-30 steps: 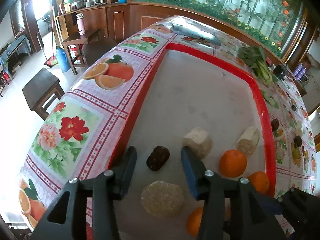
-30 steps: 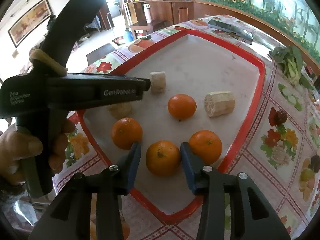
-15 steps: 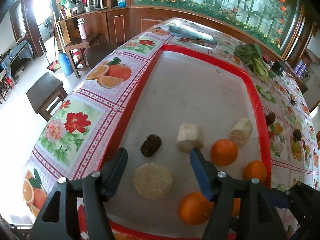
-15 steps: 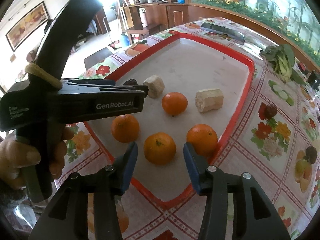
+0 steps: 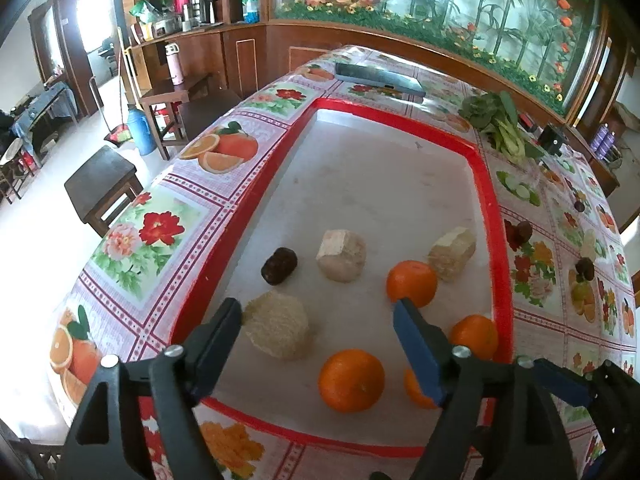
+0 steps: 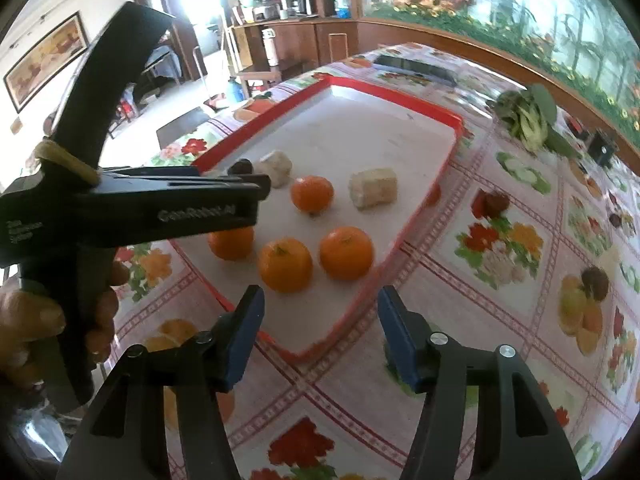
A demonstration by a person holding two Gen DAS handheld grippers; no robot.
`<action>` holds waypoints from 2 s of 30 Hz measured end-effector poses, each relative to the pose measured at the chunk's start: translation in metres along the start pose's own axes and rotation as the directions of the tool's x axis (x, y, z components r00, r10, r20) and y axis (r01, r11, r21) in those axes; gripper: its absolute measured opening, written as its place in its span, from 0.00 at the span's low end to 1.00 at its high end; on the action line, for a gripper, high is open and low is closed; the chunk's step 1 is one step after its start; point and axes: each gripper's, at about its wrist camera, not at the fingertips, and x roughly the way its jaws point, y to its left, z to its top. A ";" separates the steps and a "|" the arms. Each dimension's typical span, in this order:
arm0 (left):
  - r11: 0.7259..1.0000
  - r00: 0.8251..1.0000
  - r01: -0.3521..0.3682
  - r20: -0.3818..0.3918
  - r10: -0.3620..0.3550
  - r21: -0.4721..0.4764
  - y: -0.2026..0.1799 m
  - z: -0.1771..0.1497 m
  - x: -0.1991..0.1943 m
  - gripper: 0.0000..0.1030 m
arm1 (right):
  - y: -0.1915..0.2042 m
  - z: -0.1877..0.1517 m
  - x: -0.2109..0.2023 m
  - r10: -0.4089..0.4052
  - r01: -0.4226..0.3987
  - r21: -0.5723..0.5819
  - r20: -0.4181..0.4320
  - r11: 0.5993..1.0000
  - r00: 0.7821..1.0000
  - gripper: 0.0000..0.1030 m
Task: Organize fruits
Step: 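Move both tools back from the tray toward the fruit pile, then grasp a small green fruit with the left tool while the right tool grasps a dark date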
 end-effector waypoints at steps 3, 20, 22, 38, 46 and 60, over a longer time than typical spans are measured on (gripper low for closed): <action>1.000 1.000 -0.005 0.018 0.005 0.009 -0.009 -0.002 -0.007 0.82 | -0.009 -0.006 -0.003 -0.009 0.010 0.023 -0.005 1.000 1.000 0.64; 0.988 0.999 0.009 0.046 -0.016 0.157 -0.097 -0.010 -0.027 0.84 | -0.073 -0.043 -0.031 -0.068 0.069 0.165 -0.007 0.984 0.998 0.69; 0.982 0.999 0.021 0.039 -0.028 0.187 -0.113 -0.011 -0.026 0.84 | -0.087 -0.049 -0.035 -0.078 0.079 0.204 -0.009 0.976 0.997 0.70; 0.894 0.982 0.190 -0.072 -0.176 0.405 -0.248 -0.025 0.001 0.84 | -0.216 -0.108 -0.082 -0.219 0.197 0.505 -0.016 0.840 0.976 0.70; 0.876 0.971 0.240 -0.126 -0.205 0.418 -0.287 -0.022 0.026 0.84 | -0.240 -0.127 -0.092 -0.231 0.208 0.522 -0.021 0.827 0.973 0.70; 0.881 0.958 0.286 -0.114 -0.262 0.376 -0.287 -0.023 0.032 0.26 | -0.274 -0.095 -0.081 -0.190 0.145 0.516 0.035 0.844 0.981 0.70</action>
